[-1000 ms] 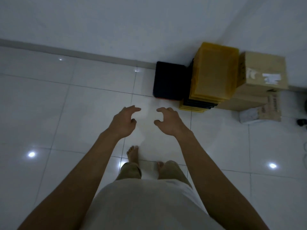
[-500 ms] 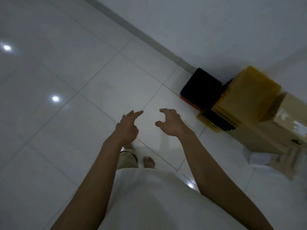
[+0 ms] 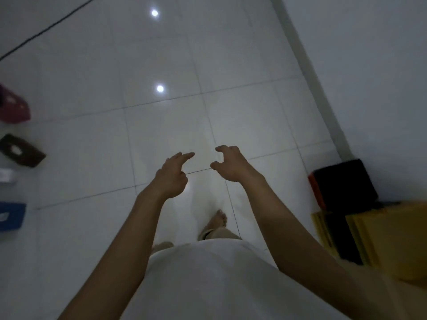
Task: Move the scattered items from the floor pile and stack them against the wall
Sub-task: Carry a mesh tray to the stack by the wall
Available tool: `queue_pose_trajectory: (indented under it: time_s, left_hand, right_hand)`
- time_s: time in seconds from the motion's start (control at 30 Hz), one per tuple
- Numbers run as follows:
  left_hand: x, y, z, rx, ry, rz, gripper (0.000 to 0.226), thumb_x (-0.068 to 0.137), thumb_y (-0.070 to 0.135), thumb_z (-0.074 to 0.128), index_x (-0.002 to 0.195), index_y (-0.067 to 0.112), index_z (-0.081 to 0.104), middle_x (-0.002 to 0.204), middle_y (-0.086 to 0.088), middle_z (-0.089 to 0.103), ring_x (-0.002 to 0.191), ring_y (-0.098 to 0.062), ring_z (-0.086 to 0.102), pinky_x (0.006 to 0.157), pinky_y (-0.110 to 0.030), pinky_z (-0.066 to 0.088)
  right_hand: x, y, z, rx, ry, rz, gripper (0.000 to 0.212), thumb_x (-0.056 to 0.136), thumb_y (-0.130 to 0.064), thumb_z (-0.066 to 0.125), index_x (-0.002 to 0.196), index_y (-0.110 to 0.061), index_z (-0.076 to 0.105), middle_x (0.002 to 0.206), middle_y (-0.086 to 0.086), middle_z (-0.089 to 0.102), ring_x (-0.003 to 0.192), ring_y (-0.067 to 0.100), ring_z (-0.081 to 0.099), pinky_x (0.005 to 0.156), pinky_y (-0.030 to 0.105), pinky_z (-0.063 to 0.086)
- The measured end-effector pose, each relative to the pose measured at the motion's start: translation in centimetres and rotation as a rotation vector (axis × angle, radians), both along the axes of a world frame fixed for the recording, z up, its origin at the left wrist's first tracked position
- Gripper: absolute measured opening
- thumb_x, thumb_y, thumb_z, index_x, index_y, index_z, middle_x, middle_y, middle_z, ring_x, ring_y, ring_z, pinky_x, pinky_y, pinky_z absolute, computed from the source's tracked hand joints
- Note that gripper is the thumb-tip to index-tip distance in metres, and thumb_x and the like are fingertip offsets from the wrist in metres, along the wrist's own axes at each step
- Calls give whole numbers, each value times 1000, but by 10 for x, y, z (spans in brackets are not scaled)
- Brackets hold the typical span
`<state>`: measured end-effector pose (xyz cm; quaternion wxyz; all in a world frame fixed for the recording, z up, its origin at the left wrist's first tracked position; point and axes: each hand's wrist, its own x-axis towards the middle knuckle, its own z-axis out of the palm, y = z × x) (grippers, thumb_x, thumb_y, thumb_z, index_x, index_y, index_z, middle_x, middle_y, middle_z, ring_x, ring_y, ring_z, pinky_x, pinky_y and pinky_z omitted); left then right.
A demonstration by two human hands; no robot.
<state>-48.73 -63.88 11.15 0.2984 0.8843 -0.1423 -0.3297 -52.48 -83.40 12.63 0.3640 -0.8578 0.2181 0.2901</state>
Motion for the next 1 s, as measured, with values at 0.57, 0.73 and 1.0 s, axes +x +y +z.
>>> queue_pose_trajectory:
  time_s: [0.57,0.73,1.0]
  left_hand:
    - [-87,325,-5,6,56,601,66,94,2,39,149,35,25,160,-4,12,147,-20,10,118,-52,12]
    - [-100,405,-10,-8,50,736,64,95,2,39,149,33,25,160,-4,15,147,-21,14,119,-51,12]
    - [-91,482,-17,-74,68,991,63,96,1,40,148,32,27,159,-3,18,146,-20,17,119,-49,13]
  right_hand:
    - [31,328,9,25,8,563,63,95,-36,58,149,-19,31,154,13,21,137,31,35,113,42,33]
    - [38,417,7,42,5,668,63,94,-36,59,149,-20,33,153,13,23,136,31,36,112,40,33]
    - [82,510,1,8,40,870,64,93,-34,60,149,-19,33,153,14,23,134,31,39,109,36,33]
